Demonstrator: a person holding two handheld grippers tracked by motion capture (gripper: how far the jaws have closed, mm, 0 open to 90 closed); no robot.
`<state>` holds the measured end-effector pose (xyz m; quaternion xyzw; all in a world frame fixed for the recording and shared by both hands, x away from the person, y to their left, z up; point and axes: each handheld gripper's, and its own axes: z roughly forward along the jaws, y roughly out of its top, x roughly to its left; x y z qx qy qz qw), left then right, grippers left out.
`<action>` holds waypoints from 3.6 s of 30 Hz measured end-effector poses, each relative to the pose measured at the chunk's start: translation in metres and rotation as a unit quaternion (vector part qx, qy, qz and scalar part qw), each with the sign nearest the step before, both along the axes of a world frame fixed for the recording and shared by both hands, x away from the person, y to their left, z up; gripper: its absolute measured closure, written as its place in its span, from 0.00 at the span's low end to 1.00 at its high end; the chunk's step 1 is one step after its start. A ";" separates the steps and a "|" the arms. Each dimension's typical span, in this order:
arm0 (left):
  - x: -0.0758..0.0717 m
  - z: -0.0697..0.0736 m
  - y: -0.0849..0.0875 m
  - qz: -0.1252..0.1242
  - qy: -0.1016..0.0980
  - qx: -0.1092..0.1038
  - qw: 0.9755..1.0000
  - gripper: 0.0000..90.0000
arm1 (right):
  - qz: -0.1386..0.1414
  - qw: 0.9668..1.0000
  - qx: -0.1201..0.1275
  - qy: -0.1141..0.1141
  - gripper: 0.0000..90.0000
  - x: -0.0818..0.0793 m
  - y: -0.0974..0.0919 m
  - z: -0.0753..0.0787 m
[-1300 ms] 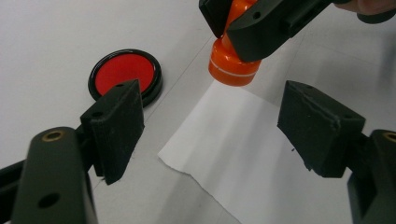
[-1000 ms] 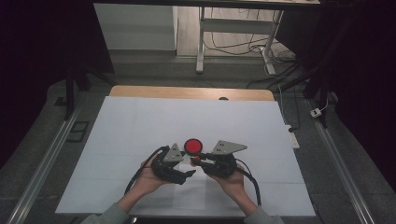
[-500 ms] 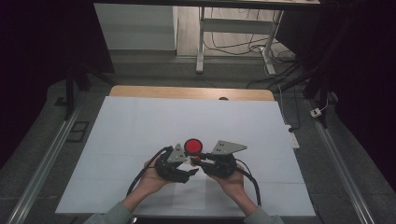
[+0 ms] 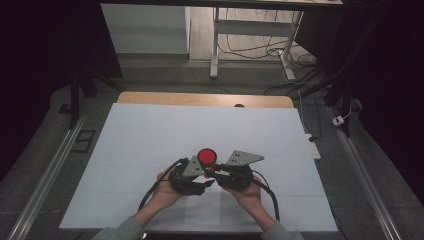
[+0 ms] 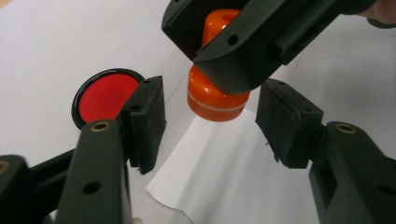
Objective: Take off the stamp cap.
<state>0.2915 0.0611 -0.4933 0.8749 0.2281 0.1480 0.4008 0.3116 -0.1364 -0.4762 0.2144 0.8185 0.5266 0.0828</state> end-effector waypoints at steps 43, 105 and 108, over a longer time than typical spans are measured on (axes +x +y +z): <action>-0.001 -0.003 0.000 -0.003 -0.019 0.016 1.000 0.71 | -0.002 1.000 0.005 -0.006 0.79 -0.001 0.001 -0.001; -0.014 0.004 0.051 0.033 0.003 -0.035 0.999 0.72 | -0.026 0.999 0.026 -0.033 0.80 -0.001 -0.012 0.008; -0.016 0.006 0.059 0.038 0.000 -0.038 0.999 0.72 | -0.029 0.999 0.026 -0.033 0.80 -0.001 -0.013 0.007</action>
